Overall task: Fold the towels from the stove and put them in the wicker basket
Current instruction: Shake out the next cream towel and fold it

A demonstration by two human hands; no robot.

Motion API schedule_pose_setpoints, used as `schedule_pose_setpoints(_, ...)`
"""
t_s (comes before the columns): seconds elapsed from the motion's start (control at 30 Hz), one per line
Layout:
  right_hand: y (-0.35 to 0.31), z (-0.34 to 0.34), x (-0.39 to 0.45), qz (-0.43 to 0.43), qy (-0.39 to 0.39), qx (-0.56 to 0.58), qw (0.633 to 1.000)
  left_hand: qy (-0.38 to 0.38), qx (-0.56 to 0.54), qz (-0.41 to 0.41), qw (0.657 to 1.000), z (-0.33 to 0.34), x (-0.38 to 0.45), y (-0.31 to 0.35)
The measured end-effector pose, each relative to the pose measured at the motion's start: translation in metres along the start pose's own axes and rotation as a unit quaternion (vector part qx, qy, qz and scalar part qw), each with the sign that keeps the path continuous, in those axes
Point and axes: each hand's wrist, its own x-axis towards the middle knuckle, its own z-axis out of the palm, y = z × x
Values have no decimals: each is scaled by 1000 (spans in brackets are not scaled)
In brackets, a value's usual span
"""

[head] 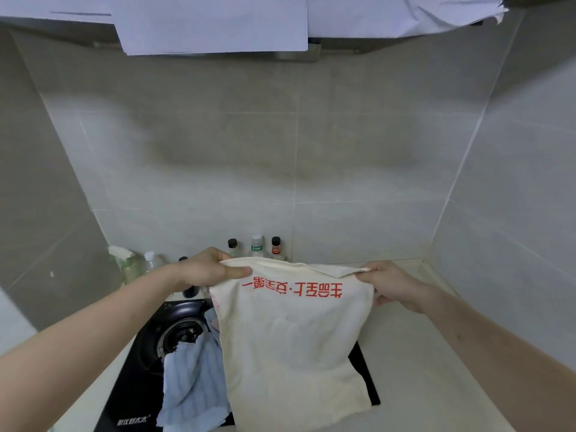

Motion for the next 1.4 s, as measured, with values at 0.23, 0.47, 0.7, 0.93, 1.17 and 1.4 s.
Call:
schedule_pose_setpoints(0.23, 1, -6, 23, 15, -27, 170, 985, 43, -76, -12, 996, -4, 18, 12)
schedule_pose_setpoints(0.47, -6, -32, 43, -30, -60, 6, 998, 60, -158, -5, 986, 5, 42, 49)
schedule_pose_setpoints(0.7, -28, -63, 81, -45, -4, 12, 999, 180, -80, 5, 980, -3, 74, 72)
schedule_pose_setpoints(0.93, -121, -120, 103, -204, 193, -31, 959, 348, -26, 98, 932, -31, 79, 163)
schedule_pose_setpoints(1.17, -173, -161, 95, -379, 283, -75, 878, 466, 63, 178, 865, -58, 48, 232)
schedule_pose_setpoints(1.4, -173, -167, 72, -417, 291, -85, 857, 483, 102, 191, 849, -44, 12, 248)
